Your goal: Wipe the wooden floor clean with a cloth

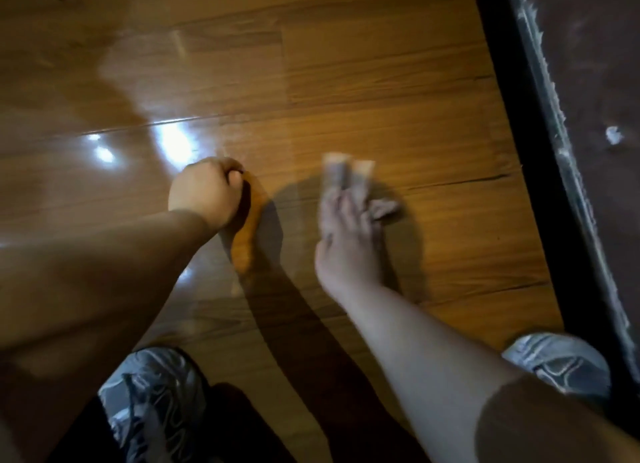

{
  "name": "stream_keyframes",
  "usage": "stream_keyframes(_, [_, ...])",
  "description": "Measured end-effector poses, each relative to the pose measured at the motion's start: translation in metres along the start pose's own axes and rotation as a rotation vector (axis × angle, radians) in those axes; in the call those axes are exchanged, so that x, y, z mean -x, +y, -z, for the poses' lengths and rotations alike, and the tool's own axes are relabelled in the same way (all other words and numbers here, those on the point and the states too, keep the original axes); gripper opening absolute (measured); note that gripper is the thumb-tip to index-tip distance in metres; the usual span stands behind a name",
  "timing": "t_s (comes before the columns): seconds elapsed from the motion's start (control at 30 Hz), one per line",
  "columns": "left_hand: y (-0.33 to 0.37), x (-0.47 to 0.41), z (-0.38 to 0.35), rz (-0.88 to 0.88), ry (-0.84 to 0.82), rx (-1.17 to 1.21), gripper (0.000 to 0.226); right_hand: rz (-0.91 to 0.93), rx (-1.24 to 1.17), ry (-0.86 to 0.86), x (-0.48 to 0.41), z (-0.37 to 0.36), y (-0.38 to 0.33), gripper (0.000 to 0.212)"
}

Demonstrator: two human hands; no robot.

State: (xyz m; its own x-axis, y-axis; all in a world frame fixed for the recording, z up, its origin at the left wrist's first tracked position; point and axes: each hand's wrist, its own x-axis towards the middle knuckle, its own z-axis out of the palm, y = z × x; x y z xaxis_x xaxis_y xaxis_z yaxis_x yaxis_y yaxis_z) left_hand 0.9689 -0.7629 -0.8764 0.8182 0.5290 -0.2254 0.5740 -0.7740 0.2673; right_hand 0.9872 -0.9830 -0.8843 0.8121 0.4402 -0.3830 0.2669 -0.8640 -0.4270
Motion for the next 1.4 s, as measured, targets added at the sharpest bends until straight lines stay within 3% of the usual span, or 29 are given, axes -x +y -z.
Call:
stream_keyframes(0.07, [0.002,0.002,-0.005,0.032,0.040,0.052,0.030,0.249,-0.027,-0.217,0.019,-0.017,-0.022,0.061])
stream_keyframes(0.1, [-0.006,0.013,0.003,0.041,0.070,0.076,0.032,0.301,-0.093,-0.232,0.031,-0.024,-0.037,0.056])
stream_keyframes(0.17, [-0.006,0.027,0.000,0.087,0.126,0.161,0.037,0.288,-0.237,-0.123,0.039,-0.017,-0.042,0.051])
stream_keyframes(0.23, [0.005,0.042,-0.006,0.079,0.137,0.245,0.041,0.177,-0.291,0.093,0.036,-0.003,-0.033,0.047])
stream_keyframes(0.33, [0.031,0.085,-0.027,-0.157,-0.009,0.207,0.046,-0.006,-0.222,0.236,0.030,0.014,-0.003,0.042])
stream_keyframes(0.47, [0.046,0.126,-0.055,-0.541,-0.282,-0.116,0.041,-0.160,-0.141,0.265,0.028,0.021,0.018,0.038])
stream_keyframes(0.6, [-0.003,0.110,-0.034,-0.687,-0.280,-0.155,0.061,-0.213,-0.146,0.229,0.027,0.023,0.015,0.037])
stream_keyframes(0.67, [-0.036,0.084,-0.020,-0.507,-0.220,-0.271,0.067,-0.216,-0.138,0.200,0.025,0.025,0.013,0.038])
stream_keyframes(0.77, [-0.083,0.059,-0.003,0.099,-0.160,-0.308,0.064,-0.208,-0.133,0.198,0.017,0.029,0.006,0.038])
stream_keyframes(0.8, [-0.088,0.061,-0.003,0.228,-0.198,-0.291,0.065,-0.195,-0.134,0.201,0.015,0.029,0.004,0.038])
stream_keyframes(0.87, [-0.079,0.081,-0.014,0.268,-0.281,-0.289,0.070,-0.149,-0.107,0.195,0.012,0.029,0.003,0.039])
stream_keyframes(0.93, [-0.051,0.114,-0.029,0.142,-0.287,-0.284,0.068,-0.116,-0.079,0.177,0.014,0.026,0.004,0.039])
stream_keyframes(1.03, [-0.005,0.169,-0.058,-0.327,-0.358,-0.274,0.057,-0.091,-0.066,0.094,0.018,0.021,0.007,0.043])
stream_keyframes(1.1, [0.017,0.195,-0.070,-0.684,-0.497,-0.289,0.053,-0.091,-0.032,-0.048,0.021,0.020,0.009,0.046])
stream_keyframes(1.17, [0.020,0.190,-0.072,-0.853,-0.517,-0.371,0.056,-0.110,0.034,-0.233,0.023,0.021,0.008,0.054])
stream_keyframes(1.2, [0.014,0.181,-0.069,-0.834,-0.501,-0.376,0.055,-0.126,0.058,-0.316,0.022,0.024,0.006,0.059])
stream_keyframes(1.27, [-0.005,0.163,-0.057,-0.573,-0.405,-0.401,0.059,-0.166,0.091,-0.410,0.026,0.026,0.006,0.064])
stream_keyframes(1.4, [-0.050,0.133,-0.022,0.430,-0.224,-0.093,0.062,-0.174,0.141,-0.466,0.040,0.023,0.008,0.075])
